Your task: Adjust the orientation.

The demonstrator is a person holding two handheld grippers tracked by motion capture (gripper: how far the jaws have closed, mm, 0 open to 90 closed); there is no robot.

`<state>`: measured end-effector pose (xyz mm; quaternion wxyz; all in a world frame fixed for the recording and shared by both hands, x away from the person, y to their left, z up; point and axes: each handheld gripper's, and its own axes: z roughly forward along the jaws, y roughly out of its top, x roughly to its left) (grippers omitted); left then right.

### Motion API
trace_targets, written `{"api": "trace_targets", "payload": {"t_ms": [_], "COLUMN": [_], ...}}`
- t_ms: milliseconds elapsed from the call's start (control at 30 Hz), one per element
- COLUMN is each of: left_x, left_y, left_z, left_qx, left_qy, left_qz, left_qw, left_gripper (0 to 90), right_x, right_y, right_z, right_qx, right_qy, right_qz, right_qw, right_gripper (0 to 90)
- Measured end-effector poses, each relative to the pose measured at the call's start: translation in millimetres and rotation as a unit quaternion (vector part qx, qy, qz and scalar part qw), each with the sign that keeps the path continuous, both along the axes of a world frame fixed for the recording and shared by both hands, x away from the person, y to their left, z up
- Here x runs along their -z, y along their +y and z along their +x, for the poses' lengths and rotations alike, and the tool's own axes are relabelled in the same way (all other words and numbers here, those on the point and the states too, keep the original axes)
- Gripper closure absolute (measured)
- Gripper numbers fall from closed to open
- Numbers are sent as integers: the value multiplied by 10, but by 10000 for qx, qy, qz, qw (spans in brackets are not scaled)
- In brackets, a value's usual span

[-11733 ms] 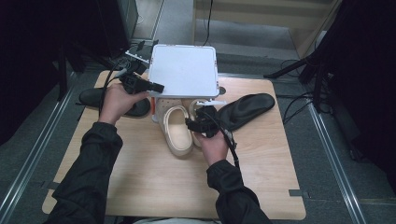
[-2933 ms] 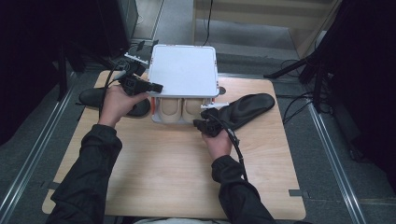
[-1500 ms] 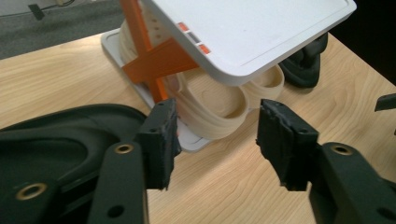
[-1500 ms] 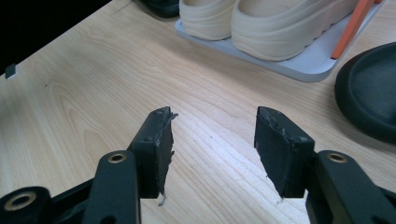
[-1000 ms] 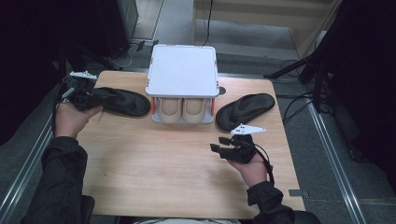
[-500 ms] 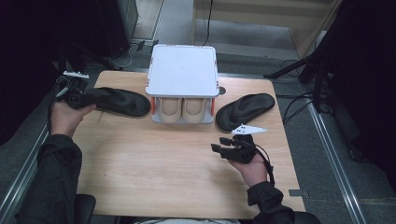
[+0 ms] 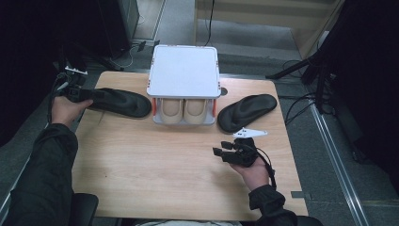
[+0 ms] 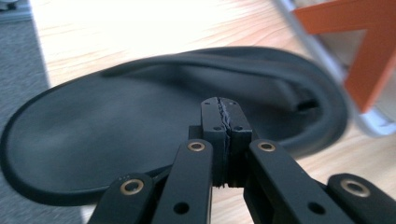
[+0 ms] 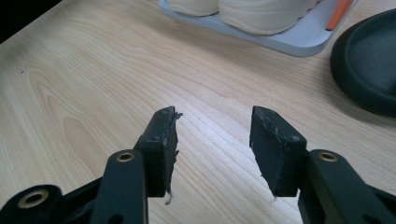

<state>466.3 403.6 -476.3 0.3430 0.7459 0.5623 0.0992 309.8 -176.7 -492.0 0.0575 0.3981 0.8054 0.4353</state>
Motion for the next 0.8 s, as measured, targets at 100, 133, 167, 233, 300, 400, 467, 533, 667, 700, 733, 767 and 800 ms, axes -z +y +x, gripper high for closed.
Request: {"api": "trace_targets", "payload": {"t_ms": [100,133,167,233,300,400,467,533,667,700,733,767,800], "left_x": [67,93,124,164,171,164,161,161,159,160,165,167,172], "left_y": [25,26,23,32,49,44,38,23,-34,-49,-64,-72,-87], "left_z": [35,44,50,51,45,15,-17,-61,-199,-249,-279,-311,-361], "left_qx": [-45,-19,-45,-64,-85,-120,-89,-116,-113,-91,-90,-37,-7], "left_qy": [126,166,211,268,304,373,420,456,454,453,423,398,381], "left_qz": [48,146,201,166,79,75,70,47,99,98,101,134,155], "left_qw": [9999,9998,9996,9995,9995,9992,9991,9989,9989,9989,9990,9991,9992], "left_gripper": [900,900,900,900,900,900,900,900,900,900,900,900,900], "right_x": [15,18,22,28,28,23,20,13,-5,-8,-14,-18,-21], "right_y": [14,19,24,34,38,29,23,21,23,21,20,20,19], "right_z": [-4,-8,-9,-10,-11,-8,-8,-9,-18,-17,-19,-19,-19], "right_qx": [-13,-14,-18,-40,-46,-30,-26,-24,-43,-64,-74,-88,-93], "right_qy": [38,48,47,52,50,22,11,11,-26,-63,-63,-69,-79], "right_qz": [-39,-49,-53,-63,-81,-74,-74,-58,-28,-10,3,8,0], "right_qw": [10000,10000,10000,10000,9999,10000,10000,10000,10000,10000,10000,9999,9999], "right_gripper": [521,521,521,519,518,519,519,520,523,525,529,530,533]}}
